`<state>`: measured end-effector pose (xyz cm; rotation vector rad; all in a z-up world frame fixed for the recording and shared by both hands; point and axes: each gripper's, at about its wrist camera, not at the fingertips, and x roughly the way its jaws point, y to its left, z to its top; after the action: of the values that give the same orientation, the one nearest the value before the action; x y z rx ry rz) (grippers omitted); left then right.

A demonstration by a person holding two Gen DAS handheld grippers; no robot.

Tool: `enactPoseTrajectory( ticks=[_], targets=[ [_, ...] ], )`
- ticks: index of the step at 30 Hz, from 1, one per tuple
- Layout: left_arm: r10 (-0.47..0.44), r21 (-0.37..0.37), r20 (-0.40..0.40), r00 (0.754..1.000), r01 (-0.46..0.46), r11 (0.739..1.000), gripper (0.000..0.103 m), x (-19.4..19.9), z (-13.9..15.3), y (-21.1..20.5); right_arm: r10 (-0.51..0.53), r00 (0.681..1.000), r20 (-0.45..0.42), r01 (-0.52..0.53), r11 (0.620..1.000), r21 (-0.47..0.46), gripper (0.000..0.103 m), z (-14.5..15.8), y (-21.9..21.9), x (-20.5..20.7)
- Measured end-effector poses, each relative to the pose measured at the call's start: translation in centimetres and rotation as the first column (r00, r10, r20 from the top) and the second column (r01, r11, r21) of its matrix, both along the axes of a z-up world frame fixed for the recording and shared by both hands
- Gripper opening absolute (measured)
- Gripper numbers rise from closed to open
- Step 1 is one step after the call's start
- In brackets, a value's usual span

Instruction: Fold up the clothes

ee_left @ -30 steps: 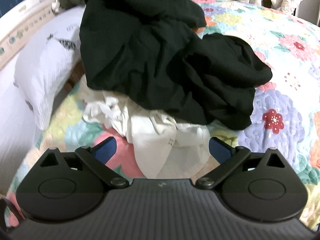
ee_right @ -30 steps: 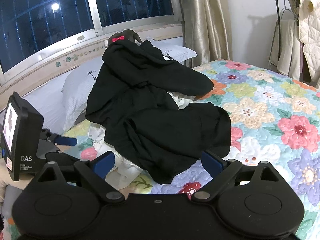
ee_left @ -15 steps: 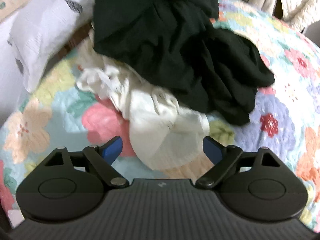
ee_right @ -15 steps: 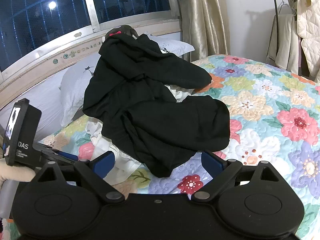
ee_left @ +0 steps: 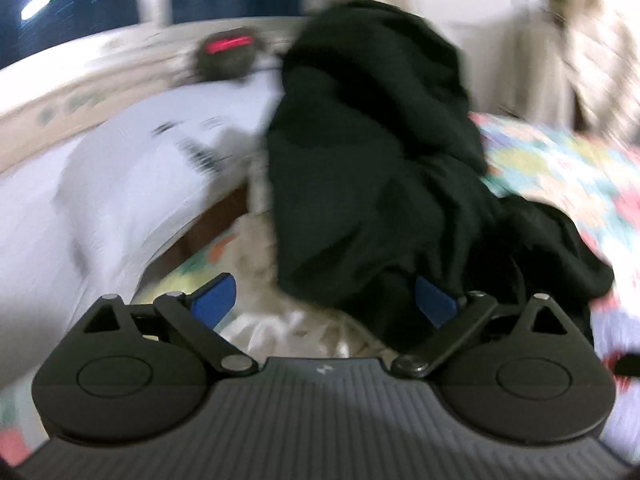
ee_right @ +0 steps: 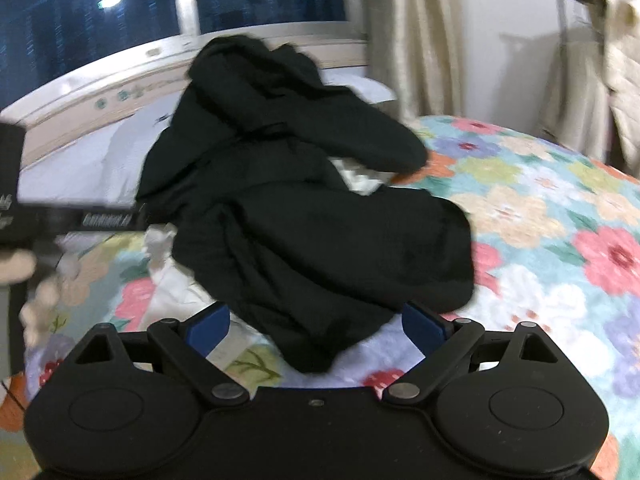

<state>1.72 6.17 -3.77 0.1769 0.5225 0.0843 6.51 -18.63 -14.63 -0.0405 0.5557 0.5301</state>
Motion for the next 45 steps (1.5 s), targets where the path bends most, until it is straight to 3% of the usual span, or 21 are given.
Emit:
enactPoseTrajectory(
  ticks=[2, 4, 6, 9, 10, 11, 12, 13, 14, 15, 17, 18, 22, 28, 32, 36, 38, 41, 42, 43, 45],
  targets=[
    [-0.023, 0.103, 0.027, 0.999, 0.020, 0.994, 0.098, 1.3, -0.4, -0.5, 0.023, 0.999, 0.028, -0.023, 1.000, -0.002, 0.094, -0.3, 1.2, 0.7],
    [-0.021, 0.128, 0.041, 0.999, 0.015, 0.992, 0.103, 2.6, -0.6, -0.4, 0.025, 0.997, 0.068, -0.022, 0.999, -0.037, 0.093, -0.7, 2.7, 1.7],
    [-0.011, 0.063, 0.050, 0.999, 0.007, 0.998, 0.103, 4.0, -0.5, 0.4, 0.014, 0.993, 0.121, -0.005, 0.997, -0.072, 0.094, -1.1, 3.8, 2.6],
    [-0.018, -0.103, 0.026, 0.999, 0.021, 0.994, 0.099, 5.6, -0.4, 1.9, -0.007, 0.983, 0.183, 0.033, 0.990, -0.139, 0.094, -2.2, 5.5, 4.7],
    [-0.028, -0.162, 0.013, 1.000, 0.030, 0.986, 0.094, 6.0, -0.4, 2.3, -0.015, 0.980, 0.198, 0.048, 0.986, -0.162, 0.094, -2.6, 6.0, 5.4],
    [-0.038, -0.221, 0.001, 0.999, 0.037, 0.974, 0.069, 6.3, -0.4, 2.8, -0.009, 0.989, 0.149, 0.028, 0.991, -0.129, 0.085, -3.1, 5.7, 6.4],
    [-0.078, -0.273, -0.007, 0.997, 0.073, 0.959, 0.045, 6.5, -0.3, 3.1, -0.001, 0.995, 0.098, 0.010, 0.996, -0.093, 0.069, -3.5, 5.4, 7.4],
    [-0.084, -0.289, -0.008, 0.996, 0.078, 0.954, 0.040, 6.5, -0.2, 3.2, -0.013, 1.000, 0.005, 0.013, 1.000, 0.015, 0.047, -3.9, 4.3, 8.4],
    [-0.076, -0.265, -0.003, 0.997, 0.072, 0.961, 0.024, 6.4, 0.0, 3.0, -0.016, 0.996, -0.090, 0.027, 0.992, 0.124, 0.041, -4.4, 3.1, 9.4],
    [-0.092, -0.213, 0.002, 0.996, 0.090, 0.973, 0.020, 6.2, 0.3, 2.6, -0.030, 0.993, -0.117, 0.051, 0.983, 0.176, 0.029, -4.5, 2.0, 9.7],
    [-0.150, -0.060, 0.032, 0.988, 0.151, 0.987, 0.015, 5.3, 1.2, 0.6, -0.074, 0.993, -0.090, 0.090, 0.978, 0.188, 0.025, -4.1, 0.3, 9.2],
    [-0.170, -0.029, 0.047, 0.984, 0.172, 0.985, 0.014, 4.9, 1.7, -0.2, -0.101, 0.992, -0.080, 0.115, 0.973, 0.200, 0.025, -3.7, -0.8, 9.0],
    [-0.211, -0.079, 0.109, 0.971, 0.220, 0.972, 0.012, 4.3, 4.4, -2.4, -0.229, 0.973, -0.041, 0.232, 0.946, 0.226, 0.024, -1.3, -6.0, 8.5],
    [-0.229, -0.089, 0.150, 0.962, 0.244, 0.966, 0.012, 3.9, 6.4, -5.6, -0.372, 0.928, -0.009, 0.359, 0.887, 0.290, 0.024, 2.6, -15.0, 7.2],
    [-0.133, 0.042, 0.133, 0.982, 0.129, 0.991, 0.013, 3.5, 5.5, -6.4, -0.435, 0.900, 0.019, 0.412, 0.865, 0.285, 0.024, 4.5, -19.8, 5.4],
    [-0.019, -0.050, 0.115, 0.993, 0.025, 0.998, 0.017, 2.5, 5.4, -5.7, -0.472, 0.881, 0.013, 0.452, 0.851, 0.266, 0.024, 5.1, -24.1, 3.2],
    [-0.005, -0.051, 0.142, 0.990, 0.012, 0.999, 0.022, 0.9, 6.0, -6.7, -0.475, 0.880, 0.002, 0.458, 0.850, 0.261, 0.024, 5.1, -25.7, 2.4],
    [-0.056, 0.006, 0.229, 0.972, 0.056, 0.998, 0.049, -3.2, 7.1, -9.9, -0.462, 0.887, -0.011, 0.449, 0.856, 0.257, 0.024, 5.3, -27.4, 1.0],
    [-0.100, 0.003, 0.248, 0.963, 0.103, 0.995, 0.052, -4.4, 7.2, -11.1, -0.455, 0.890, -0.015, 0.444, 0.859, 0.256, 0.024, 5.3, -28.0, 0.4],
    [-0.165, -0.009, 0.251, 0.954, 0.173, 0.985, 0.054, -5.5, 7.0, -12.2, -0.450, 0.893, -0.017, 0.440, 0.863, 0.248, 0.024, 5.3, -28.2, -0.1],
    [-0.337, -0.067, 0.206, 0.919, 0.357, 0.932, 0.061, -6.7, 6.4, -15.2, -0.439, 0.898, -0.022, 0.432, 0.871, 0.233, 0.024, 5.2, -28.6, -1.3]
  ],
)
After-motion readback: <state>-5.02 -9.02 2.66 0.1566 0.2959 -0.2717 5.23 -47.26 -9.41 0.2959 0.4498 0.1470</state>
